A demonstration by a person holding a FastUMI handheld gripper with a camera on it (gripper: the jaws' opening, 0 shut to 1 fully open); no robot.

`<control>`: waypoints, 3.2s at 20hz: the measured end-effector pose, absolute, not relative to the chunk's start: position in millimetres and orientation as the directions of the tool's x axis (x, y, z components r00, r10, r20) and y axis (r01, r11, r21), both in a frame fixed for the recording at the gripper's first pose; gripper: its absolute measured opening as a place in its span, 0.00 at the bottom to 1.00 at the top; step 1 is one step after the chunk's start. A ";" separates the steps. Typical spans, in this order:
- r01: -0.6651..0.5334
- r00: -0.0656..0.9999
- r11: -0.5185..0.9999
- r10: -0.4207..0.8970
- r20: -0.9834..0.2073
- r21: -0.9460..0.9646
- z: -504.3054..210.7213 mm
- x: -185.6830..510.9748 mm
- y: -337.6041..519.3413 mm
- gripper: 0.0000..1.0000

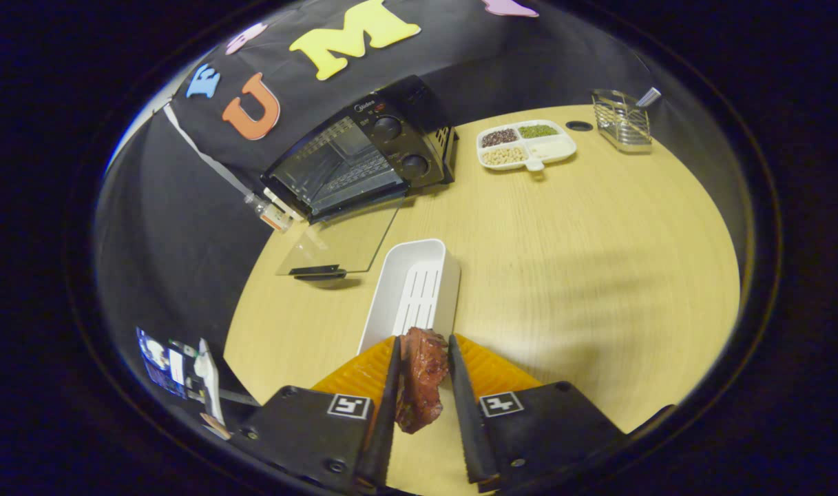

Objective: Open the toaster oven, put the food inside, and close the toaster oven door.

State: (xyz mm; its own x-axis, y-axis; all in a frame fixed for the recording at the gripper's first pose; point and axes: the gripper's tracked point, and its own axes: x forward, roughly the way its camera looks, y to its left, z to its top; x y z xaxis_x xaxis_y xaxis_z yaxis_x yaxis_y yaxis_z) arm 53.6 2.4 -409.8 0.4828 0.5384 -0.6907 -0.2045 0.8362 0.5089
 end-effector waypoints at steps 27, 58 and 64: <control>0.032 0.766 0.473 0.555 -0.326 0.880 -321.1 156.2 206.2 0.15; 0.223 0.899 0.841 0.018 -0.437 0.494 -361.5 332.9 221.0 0.79; 0.141 0.883 0.927 0.042 -0.468 0.349 -355.1 294.4 221.1 0.89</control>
State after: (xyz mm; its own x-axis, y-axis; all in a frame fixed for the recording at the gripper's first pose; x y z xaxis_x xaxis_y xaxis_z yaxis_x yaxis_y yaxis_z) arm 294.4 221.1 -355.1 0.8827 0.0424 -0.4680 0.1405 0.9265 0.3490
